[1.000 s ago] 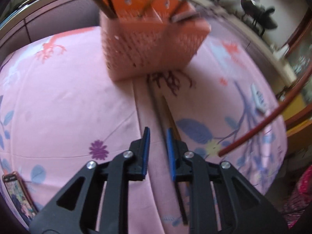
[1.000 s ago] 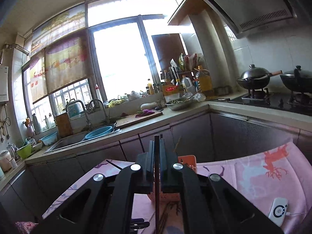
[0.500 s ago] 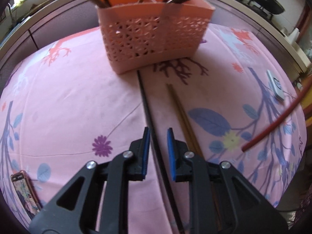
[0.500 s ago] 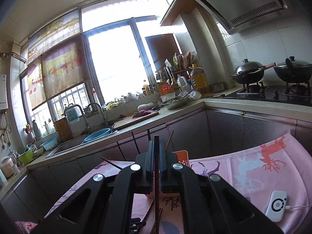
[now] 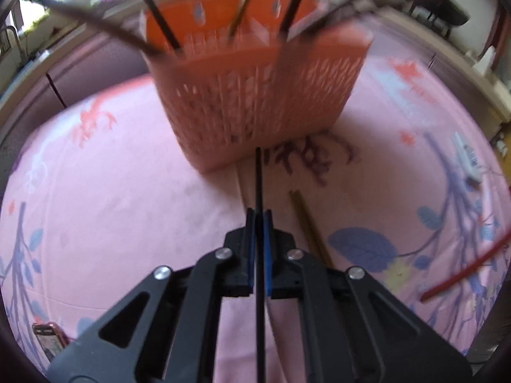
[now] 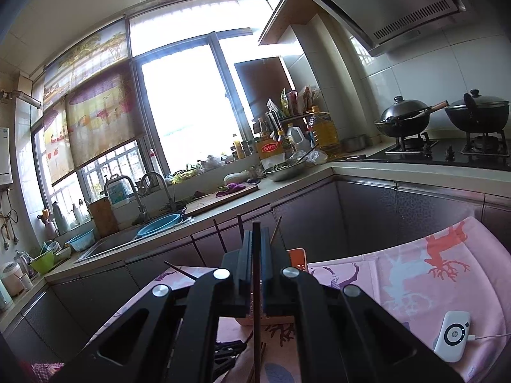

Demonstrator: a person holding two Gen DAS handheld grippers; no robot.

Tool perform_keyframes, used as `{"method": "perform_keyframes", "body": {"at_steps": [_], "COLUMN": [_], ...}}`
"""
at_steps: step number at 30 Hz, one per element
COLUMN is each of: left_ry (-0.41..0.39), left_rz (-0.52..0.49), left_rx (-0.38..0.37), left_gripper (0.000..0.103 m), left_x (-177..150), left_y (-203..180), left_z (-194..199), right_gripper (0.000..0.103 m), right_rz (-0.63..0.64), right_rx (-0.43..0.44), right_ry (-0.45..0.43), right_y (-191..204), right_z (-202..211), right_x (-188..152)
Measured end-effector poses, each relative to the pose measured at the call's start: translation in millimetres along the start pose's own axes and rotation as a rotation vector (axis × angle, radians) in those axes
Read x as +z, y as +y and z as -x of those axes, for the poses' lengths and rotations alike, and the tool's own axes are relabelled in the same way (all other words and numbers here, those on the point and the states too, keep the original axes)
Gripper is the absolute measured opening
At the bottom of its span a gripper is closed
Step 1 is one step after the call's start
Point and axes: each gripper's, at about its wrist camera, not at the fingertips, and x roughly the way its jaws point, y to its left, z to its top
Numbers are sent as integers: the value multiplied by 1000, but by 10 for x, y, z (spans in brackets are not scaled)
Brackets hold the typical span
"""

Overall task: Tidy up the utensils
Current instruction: 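Raise the dark chopstick in the left gripper and drop it into the basket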

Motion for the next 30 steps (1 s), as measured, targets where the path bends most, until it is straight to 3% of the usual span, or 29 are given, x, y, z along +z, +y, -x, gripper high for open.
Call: {"method": "perform_keyframes", "body": {"at_steps": [7,13,16,19,22,25,30], "left_ry": [-294,-577,-693,-779,-833,-815,-766], "left_rz": [45,129,162,184,202,212,188], "left_rx": [-147,-140,-123,-60,-12,5,34], "left_gripper": [3,3,3,3,3,3,4], "left_x": [-30,232,519,797,1059,1230,1233], "left_y": [98,264,322,421,484,521,511], "left_z": [1156,1909,2096,2191,2104,1843,1321], "right_gripper": [0,0,0,0,0,0,0], "right_rz": [7,40,81,128,179,231,251], "right_rx": [39,50,33,16,-25,-73,-110], "right_ry": [-14,-75,-148,-218,-280,-302,-243], "right_y": [169,441,596,721,820,848,695], "right_z": [-56,-249,-365,-527,-740,-997,-1396], "right_x": [39,174,346,508,579,535,293]}}
